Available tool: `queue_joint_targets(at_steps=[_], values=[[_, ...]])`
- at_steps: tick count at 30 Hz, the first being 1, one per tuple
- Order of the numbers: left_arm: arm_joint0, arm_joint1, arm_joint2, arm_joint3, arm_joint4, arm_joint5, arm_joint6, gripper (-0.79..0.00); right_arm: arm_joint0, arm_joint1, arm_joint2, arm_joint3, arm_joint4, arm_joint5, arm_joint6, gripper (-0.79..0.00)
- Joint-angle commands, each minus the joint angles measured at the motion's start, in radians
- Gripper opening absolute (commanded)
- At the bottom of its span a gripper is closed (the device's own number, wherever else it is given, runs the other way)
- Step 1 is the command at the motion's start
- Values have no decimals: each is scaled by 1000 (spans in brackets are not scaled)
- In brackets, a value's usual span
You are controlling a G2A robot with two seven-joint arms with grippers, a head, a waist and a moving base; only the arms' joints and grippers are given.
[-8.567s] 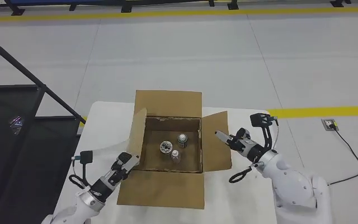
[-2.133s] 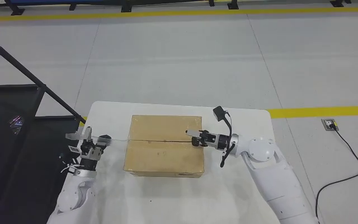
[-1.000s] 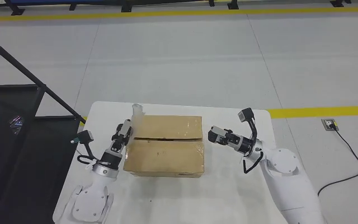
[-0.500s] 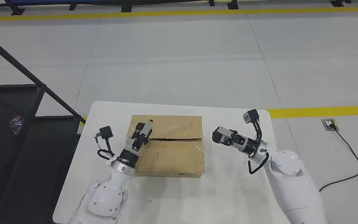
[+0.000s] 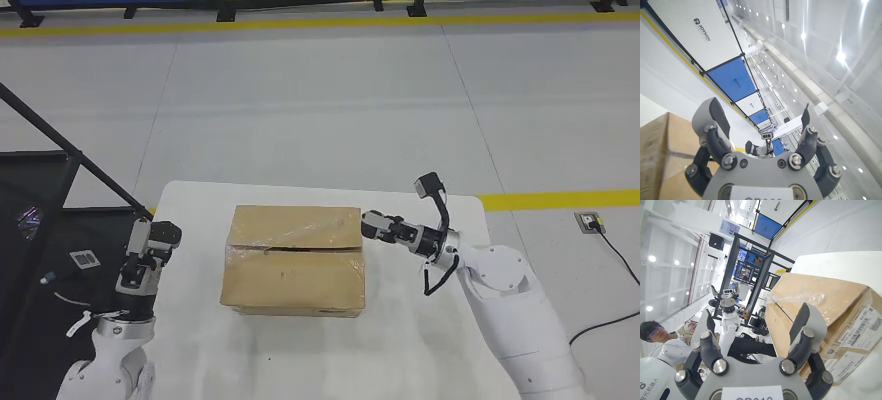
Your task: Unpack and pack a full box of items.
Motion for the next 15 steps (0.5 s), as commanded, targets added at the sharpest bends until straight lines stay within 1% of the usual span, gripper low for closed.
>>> queue_joint_targets(at_steps=[1, 3, 6, 7, 9, 13, 15], values=[[40, 2, -38, 22, -33, -19, -24, 0, 0, 0, 0, 0, 0, 0, 1, 0], [65, 3, -57, 44, -66, -38, -57, 0, -6, -3, -31, -19, 12, 17, 21, 0], [73, 4, -59, 67, -81, -57, -86, 0, 33, -13, -80, -6, -35, 107, -35, 0], [74, 3, -56, 70, -84, -62, -91, 0, 48, -19, -101, 3, -25, 135, -40, 0], [73, 3, -50, 73, -80, -67, -96, 0, 83, -27, -131, 41, -23, 194, -51, 0], [72, 1, -46, 73, -72, -74, -91, 0, 137, -40, -171, 121, -17, 274, -78, 0], [72, 1, -46, 72, -69, -76, -89, 0, 155, -43, -183, 148, -39, 305, -100, 0]])
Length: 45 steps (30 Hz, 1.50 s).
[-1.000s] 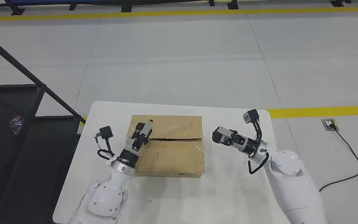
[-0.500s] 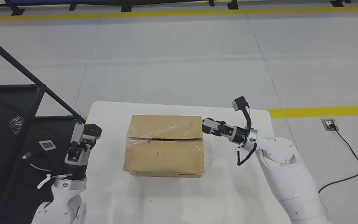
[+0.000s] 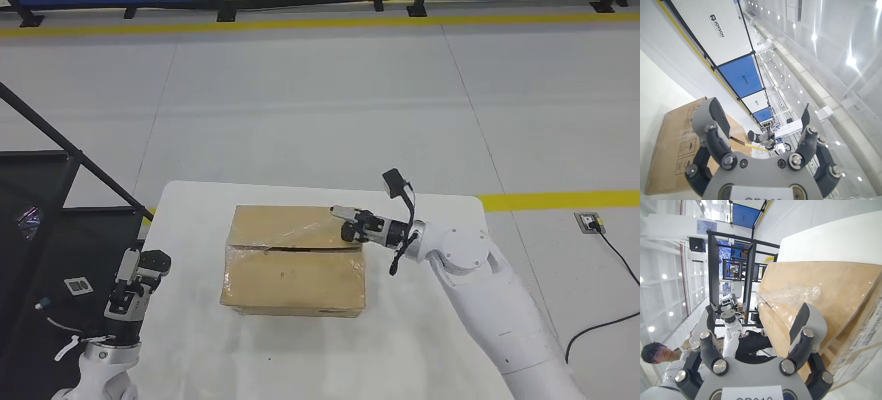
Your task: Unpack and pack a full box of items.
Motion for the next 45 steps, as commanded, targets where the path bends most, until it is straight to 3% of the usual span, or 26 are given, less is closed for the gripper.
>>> queue_joint_targets(at_steps=[1, 9, 20, 33, 41, 45], values=[[1, 0, -1, 0, 1, -2, 2, 0, 11, -3, -8, 16, -6, 21, -15, 0], [-7, -2, 0, 6, -7, 2, 1, 0, 24, -5, -20, 40, 0, 85, 3, 0], [-13, -4, -2, 16, -13, 4, -2, 0, 47, -18, -51, 62, 19, 96, -13, 0], [-14, -6, -8, 22, -13, 3, 1, 0, 100, -61, -95, 184, 138, -15, -76, 0], [-19, -7, -11, 29, -16, 5, -3, 0, 131, -77, -99, 241, 156, -55, -126, 0], [-22, -7, -11, 37, -20, 5, -6, 0, 129, -73, -87, 233, 152, -37, -92, 0]])
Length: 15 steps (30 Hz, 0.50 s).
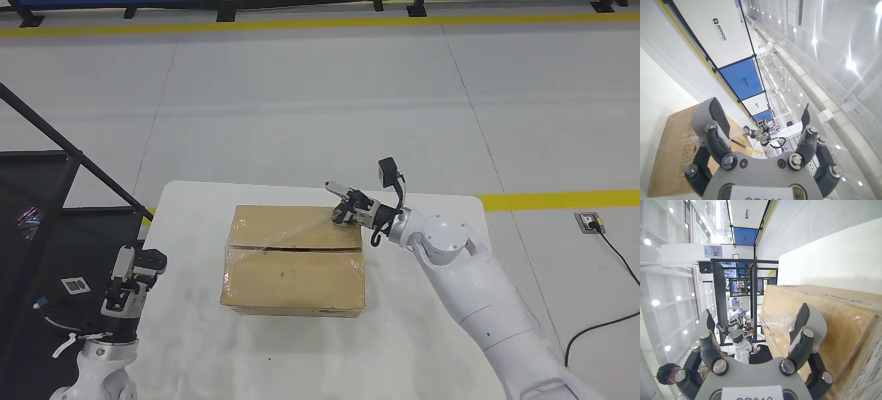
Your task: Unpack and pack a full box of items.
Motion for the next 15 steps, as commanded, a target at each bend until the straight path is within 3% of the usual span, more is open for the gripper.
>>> queue_joint_targets(at_steps=[1, 9, 10, 11, 13, 15], values=[[-1, 0, 0, 2, -3, 0, -2, 0, 1, 3, 2, -6, -5, 25, 31, 0], [-9, 0, 1, -2, -8, -2, -17, 0, 14, 1, -20, -8, -45, 104, 93, 0], [-9, 0, 1, -4, -8, -4, -19, 0, 15, 1, -21, -6, -46, 104, 95, -105], [-7, -1, 1, -5, -9, -5, -21, 0, 15, 0, -22, -4, -48, 103, 98, -459], [-5, -1, 1, -9, -9, -7, -23, 0, 16, 0, -23, -4, -51, 100, 109, -600], [-3, -1, 1, -11, -12, -10, -27, 0, 14, 1, -21, -6, -56, 97, 114, -646]])
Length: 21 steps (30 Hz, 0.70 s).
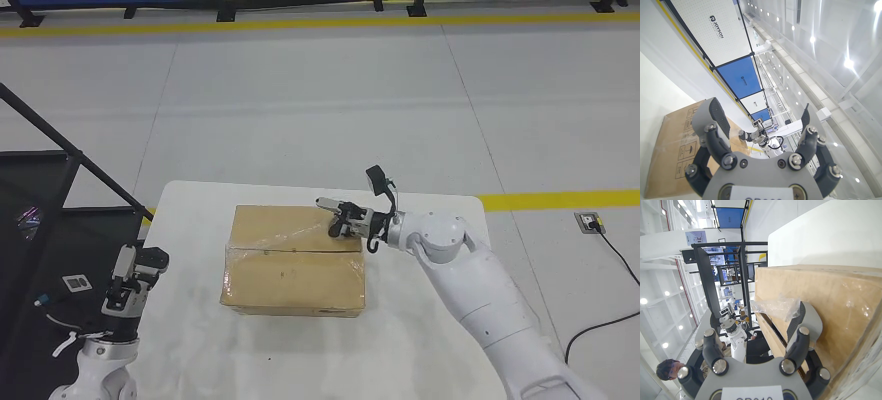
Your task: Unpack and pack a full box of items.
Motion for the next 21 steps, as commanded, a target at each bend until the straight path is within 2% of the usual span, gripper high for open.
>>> queue_joint_targets(at_steps=[1, 7, 11, 17, 21], values=[[1, 0, -1, -1, -1, -2, -3, 0, -1, 1, 2, -2, -6, -2, 4, -659], [6, 0, -4, -10, -11, -9, -13, 0, 0, 5, -1, -12, -62, 28, -17, -699], [15, -1, -6, -13, -13, -16, -14, 0, -3, 7, -2, -26, -92, 55, -39, -785], [24, -2, -7, -12, -18, -22, -15, 0, -10, 11, 2, -48, -127, 79, -47, -785], [21, -2, -4, -15, -22, -21, -26, 0, -39, 18, 22, -89, -123, 43, -44, -785]])
